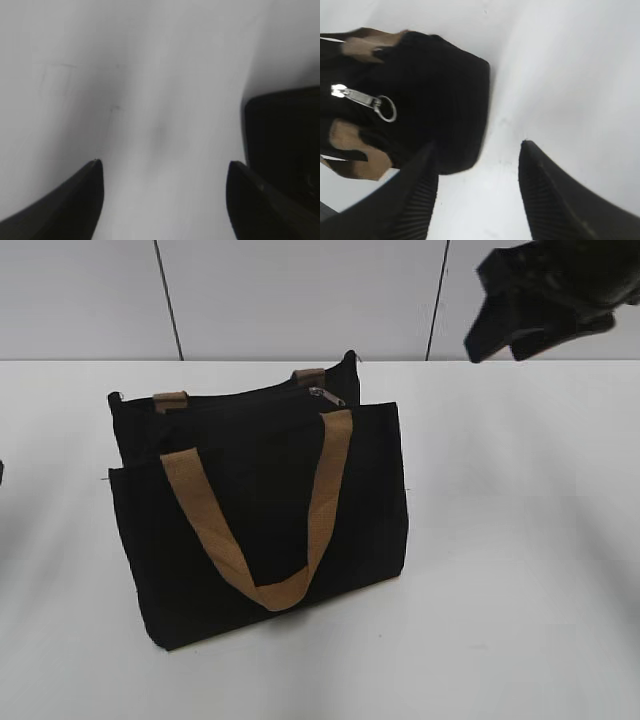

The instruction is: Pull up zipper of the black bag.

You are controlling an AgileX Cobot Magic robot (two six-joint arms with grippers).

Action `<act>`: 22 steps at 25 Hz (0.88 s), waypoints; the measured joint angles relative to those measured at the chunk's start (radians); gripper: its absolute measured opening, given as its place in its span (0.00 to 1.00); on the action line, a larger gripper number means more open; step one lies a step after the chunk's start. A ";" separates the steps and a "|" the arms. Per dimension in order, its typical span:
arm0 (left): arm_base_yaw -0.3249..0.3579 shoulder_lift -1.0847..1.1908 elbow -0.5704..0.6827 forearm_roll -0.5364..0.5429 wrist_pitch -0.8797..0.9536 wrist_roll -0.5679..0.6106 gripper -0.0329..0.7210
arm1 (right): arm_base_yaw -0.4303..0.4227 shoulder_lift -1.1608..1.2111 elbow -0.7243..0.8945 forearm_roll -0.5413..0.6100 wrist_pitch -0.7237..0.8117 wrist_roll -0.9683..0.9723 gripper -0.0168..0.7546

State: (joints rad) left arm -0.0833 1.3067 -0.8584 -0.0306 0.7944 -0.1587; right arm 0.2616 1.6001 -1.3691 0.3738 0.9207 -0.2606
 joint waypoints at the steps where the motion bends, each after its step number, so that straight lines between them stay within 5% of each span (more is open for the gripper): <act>1: 0.000 0.019 -0.027 -0.010 0.040 0.033 0.80 | -0.036 -0.001 0.000 0.000 0.035 0.019 0.55; 11: 0.000 0.119 -0.252 -0.020 0.219 0.165 0.76 | -0.346 -0.002 0.000 -0.116 0.226 0.053 0.55; 22: 0.000 0.067 -0.267 -0.012 0.412 0.172 0.76 | -0.369 -0.104 0.093 -0.175 0.288 0.042 0.55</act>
State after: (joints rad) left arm -0.0833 1.3737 -1.1257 -0.0429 1.2067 0.0129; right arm -0.1073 1.4960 -1.2761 0.1990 1.2087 -0.2189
